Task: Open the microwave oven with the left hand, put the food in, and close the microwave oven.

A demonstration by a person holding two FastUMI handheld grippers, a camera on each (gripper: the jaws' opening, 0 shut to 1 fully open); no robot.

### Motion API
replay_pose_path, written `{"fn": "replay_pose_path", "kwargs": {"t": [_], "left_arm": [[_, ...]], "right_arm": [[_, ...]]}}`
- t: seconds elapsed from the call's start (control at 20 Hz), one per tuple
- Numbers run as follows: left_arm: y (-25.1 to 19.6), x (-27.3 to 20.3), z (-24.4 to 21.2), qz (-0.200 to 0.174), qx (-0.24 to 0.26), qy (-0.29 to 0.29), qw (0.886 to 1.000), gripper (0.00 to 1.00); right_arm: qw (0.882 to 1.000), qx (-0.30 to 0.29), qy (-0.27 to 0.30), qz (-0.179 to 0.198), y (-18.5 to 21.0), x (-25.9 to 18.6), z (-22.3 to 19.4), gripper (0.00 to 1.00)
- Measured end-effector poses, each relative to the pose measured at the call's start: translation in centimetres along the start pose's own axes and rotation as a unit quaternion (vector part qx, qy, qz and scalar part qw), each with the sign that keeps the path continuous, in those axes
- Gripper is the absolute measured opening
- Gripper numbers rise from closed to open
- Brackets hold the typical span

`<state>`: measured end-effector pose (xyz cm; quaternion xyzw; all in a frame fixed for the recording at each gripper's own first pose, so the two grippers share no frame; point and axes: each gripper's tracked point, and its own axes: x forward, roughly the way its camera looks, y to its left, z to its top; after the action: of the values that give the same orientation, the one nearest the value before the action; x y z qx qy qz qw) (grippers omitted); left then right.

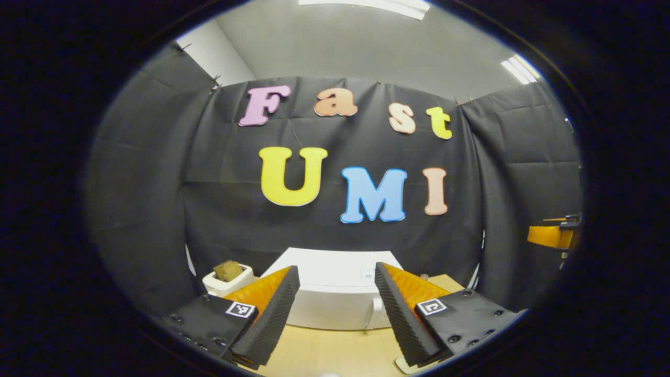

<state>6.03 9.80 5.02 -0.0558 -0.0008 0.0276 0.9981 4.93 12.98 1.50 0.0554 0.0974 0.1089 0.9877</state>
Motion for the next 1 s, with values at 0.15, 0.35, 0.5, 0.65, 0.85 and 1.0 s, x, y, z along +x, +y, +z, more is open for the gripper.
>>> {"fn": "replay_pose_path", "kwargs": {"t": [0.15, 0.35, 0.5, 0.65, 0.85, 1.0], "left_arm": [[1.9, -2.7, 2.0, 0.027, 0.012, -0.013, 0.999, 0.97], [2.4, -5.1, 3.0, 0.036, 0.005, -0.022, 0.999, 0.95], [2.3, -5.9, 3.3, 0.036, 0.003, -0.024, 0.999, 0.94], [2.1, -6.7, 3.7, 0.036, 0.014, -0.03, 0.999, 0.94], [2.1, -7.6, 3.7, 0.034, 0.013, -0.032, 0.999, 0.94], [2.6, -8.3, 4.0, 0.039, 0.014, -0.038, 0.998, 0.95]], "right_arm": [[1.0, 0.01, -0.007, 0.015, 0.6, -0.4, 0.5, 0.99], [0.999, 0.005, -0.017, 0.027, 1.6, -1.3, 0.8, 0.99], [0.999, -0.002, -0.019, 0.031, 1.8, -2.2, 0.8, 0.99], [0.999, -0.004, -0.022, 0.031, 2.0, -2.8, 1.1, 0.99], [0.999, -0.006, -0.024, 0.032, 2.2, -3.6, 1.3, 0.99], [0.999, -0.005, -0.027, 0.035, 2.6, -4.0, 1.3, 0.99]]}}
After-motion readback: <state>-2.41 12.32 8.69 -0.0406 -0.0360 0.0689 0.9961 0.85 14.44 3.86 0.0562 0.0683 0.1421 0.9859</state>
